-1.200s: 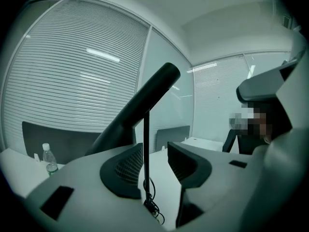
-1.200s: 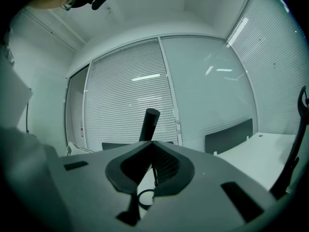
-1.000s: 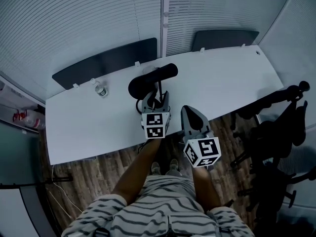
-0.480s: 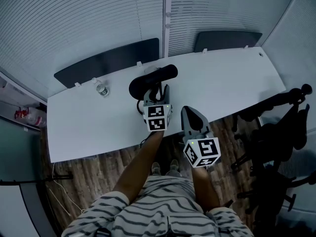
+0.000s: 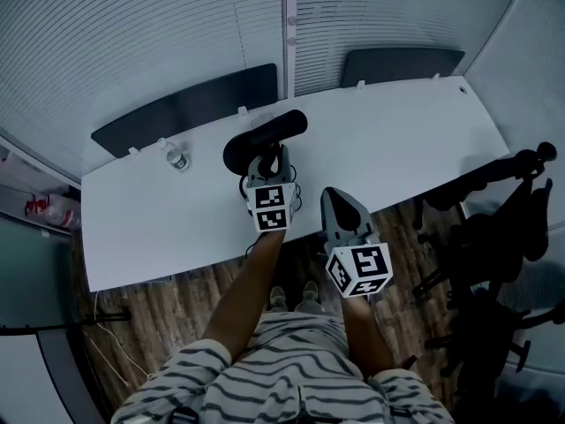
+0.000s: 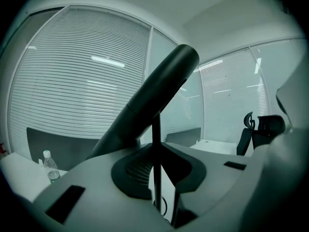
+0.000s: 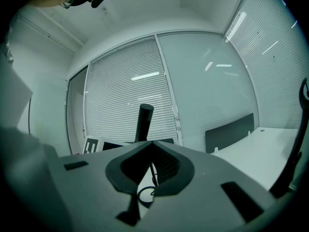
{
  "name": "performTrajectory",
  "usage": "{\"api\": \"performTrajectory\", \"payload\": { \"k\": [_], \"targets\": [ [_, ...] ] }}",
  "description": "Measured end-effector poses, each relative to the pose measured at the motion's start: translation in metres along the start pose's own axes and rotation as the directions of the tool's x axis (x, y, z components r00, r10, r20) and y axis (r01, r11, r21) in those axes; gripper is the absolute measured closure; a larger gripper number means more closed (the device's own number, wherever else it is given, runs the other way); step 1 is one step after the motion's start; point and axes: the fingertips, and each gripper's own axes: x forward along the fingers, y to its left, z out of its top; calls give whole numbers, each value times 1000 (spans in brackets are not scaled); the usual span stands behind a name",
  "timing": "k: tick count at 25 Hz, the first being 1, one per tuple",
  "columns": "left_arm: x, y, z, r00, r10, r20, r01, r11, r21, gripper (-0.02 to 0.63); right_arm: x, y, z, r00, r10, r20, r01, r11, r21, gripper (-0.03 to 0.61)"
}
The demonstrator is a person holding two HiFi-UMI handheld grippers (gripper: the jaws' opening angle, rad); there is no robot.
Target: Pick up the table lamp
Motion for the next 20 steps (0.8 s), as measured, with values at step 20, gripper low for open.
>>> {"api": "performTrajectory", "payload": {
  "k": [20],
  "targets": [
    [-13, 2, 40, 998, -52, 45, 54, 998, -45, 566, 5, -2, -2, 1000, 23, -10, -23, 1000, 4, 568]
  ]
}}
